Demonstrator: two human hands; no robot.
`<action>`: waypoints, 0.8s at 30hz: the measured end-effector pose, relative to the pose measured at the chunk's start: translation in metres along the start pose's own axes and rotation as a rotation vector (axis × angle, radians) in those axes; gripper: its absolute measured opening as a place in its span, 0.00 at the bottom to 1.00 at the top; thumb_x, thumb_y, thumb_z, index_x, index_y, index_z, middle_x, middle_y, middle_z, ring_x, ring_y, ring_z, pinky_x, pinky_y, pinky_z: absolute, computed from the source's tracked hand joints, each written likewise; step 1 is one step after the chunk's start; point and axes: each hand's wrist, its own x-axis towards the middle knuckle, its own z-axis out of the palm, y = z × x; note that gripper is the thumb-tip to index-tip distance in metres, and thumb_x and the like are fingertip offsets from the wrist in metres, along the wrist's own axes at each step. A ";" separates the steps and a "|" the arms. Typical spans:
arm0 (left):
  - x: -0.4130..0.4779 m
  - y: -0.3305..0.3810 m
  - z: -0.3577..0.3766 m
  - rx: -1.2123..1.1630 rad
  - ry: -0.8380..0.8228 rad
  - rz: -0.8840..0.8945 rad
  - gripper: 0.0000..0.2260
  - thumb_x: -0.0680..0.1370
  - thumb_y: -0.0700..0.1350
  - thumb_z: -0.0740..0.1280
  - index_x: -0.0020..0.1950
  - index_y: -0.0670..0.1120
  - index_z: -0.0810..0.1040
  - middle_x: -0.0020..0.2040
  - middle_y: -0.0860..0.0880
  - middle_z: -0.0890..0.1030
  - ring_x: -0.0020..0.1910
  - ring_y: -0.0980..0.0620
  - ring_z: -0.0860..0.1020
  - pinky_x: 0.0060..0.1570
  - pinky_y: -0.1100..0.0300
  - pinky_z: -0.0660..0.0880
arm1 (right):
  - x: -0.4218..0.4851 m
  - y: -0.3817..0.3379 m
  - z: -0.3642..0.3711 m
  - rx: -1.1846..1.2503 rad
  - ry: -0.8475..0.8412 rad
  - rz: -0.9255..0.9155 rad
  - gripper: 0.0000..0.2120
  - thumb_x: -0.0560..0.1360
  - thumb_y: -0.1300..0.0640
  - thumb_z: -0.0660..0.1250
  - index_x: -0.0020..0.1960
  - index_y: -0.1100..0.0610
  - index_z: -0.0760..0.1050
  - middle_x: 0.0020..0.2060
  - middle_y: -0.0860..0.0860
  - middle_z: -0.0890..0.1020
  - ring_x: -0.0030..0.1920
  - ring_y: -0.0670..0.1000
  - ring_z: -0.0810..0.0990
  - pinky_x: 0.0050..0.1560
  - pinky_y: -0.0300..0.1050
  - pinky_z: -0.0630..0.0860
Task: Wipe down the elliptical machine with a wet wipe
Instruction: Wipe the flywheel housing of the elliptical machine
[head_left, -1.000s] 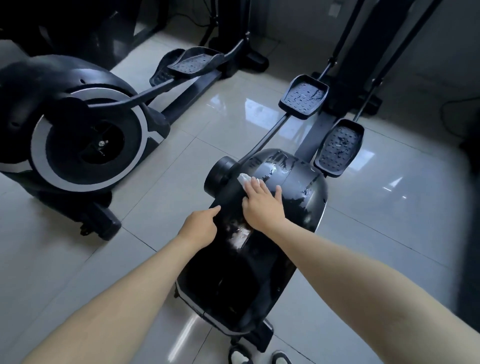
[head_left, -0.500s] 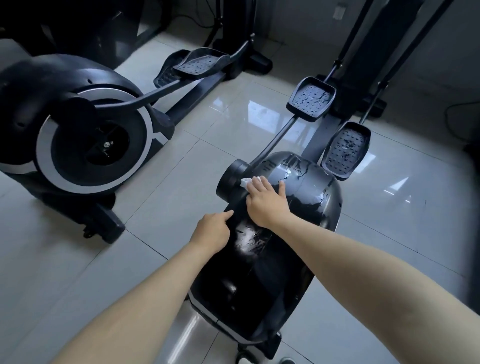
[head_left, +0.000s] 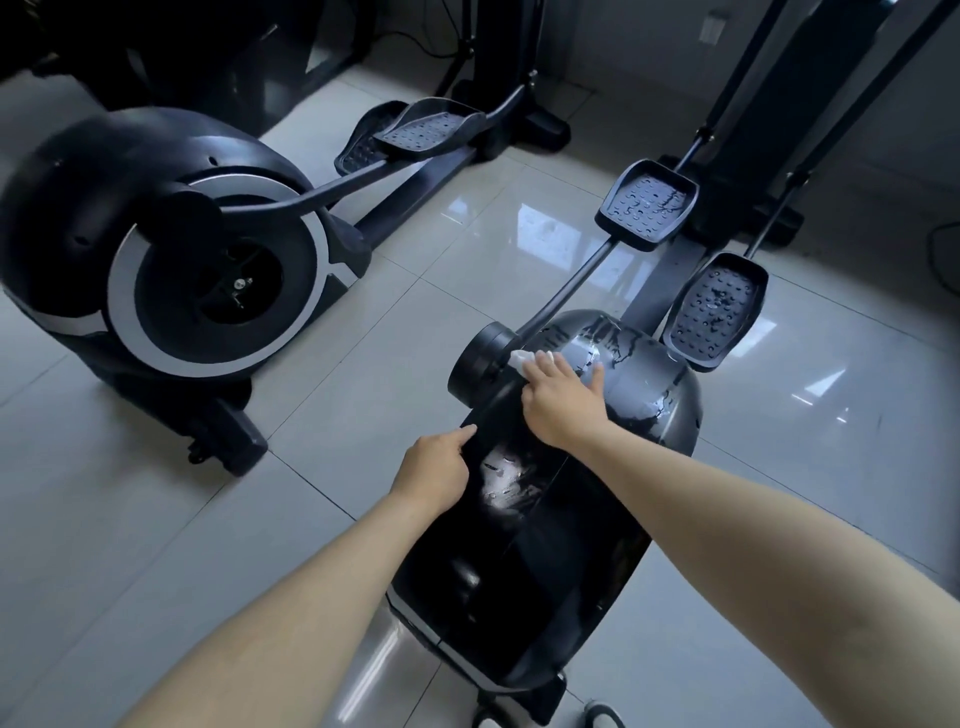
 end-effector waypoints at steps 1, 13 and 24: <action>0.000 0.001 0.000 -0.002 0.005 -0.002 0.31 0.77 0.34 0.54 0.76 0.56 0.73 0.71 0.46 0.77 0.70 0.45 0.74 0.70 0.55 0.70 | -0.005 -0.001 0.002 0.020 0.009 0.000 0.26 0.84 0.53 0.48 0.81 0.50 0.54 0.82 0.50 0.53 0.82 0.50 0.46 0.76 0.69 0.35; 0.016 0.039 0.008 0.012 0.026 0.037 0.32 0.79 0.31 0.52 0.80 0.54 0.66 0.81 0.51 0.63 0.72 0.51 0.72 0.73 0.58 0.65 | 0.028 0.038 -0.014 0.038 -0.080 -0.225 0.21 0.85 0.53 0.47 0.76 0.51 0.64 0.79 0.46 0.61 0.81 0.48 0.51 0.75 0.72 0.36; 0.051 0.089 0.036 -0.028 0.172 -0.031 0.31 0.78 0.34 0.54 0.78 0.57 0.67 0.76 0.56 0.70 0.72 0.50 0.72 0.65 0.48 0.75 | 0.050 0.050 -0.016 0.118 -0.110 -0.490 0.18 0.83 0.58 0.52 0.67 0.48 0.73 0.65 0.43 0.74 0.75 0.45 0.63 0.76 0.70 0.38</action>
